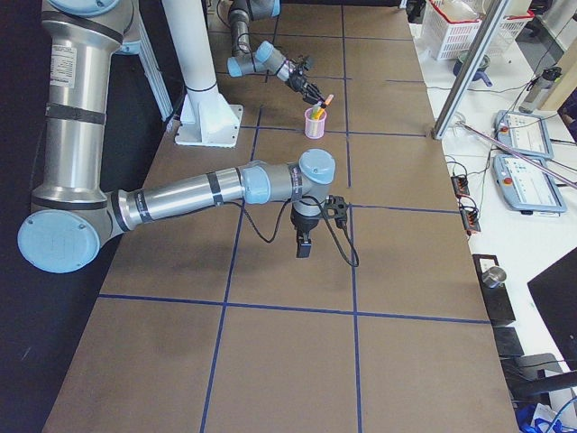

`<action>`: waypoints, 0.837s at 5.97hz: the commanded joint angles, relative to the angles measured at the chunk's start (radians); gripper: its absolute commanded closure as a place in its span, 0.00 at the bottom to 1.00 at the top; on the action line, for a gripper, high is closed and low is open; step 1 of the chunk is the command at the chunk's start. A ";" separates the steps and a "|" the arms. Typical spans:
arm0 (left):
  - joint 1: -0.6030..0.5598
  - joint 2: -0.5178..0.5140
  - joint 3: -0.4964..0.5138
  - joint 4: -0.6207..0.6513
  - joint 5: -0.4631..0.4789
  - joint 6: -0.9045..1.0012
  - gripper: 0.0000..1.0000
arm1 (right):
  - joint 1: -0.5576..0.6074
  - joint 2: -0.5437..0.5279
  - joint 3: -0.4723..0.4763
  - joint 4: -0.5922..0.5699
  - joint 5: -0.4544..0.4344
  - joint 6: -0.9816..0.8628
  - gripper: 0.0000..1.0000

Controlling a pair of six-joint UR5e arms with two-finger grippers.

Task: Collect pens into pen holder
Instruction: 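Carry the orange highlighter over the cup with the left gripper and release it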

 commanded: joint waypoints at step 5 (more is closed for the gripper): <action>-0.226 0.167 -0.189 0.008 -0.470 0.008 0.00 | -0.061 0.009 0.038 0.012 0.021 0.145 0.00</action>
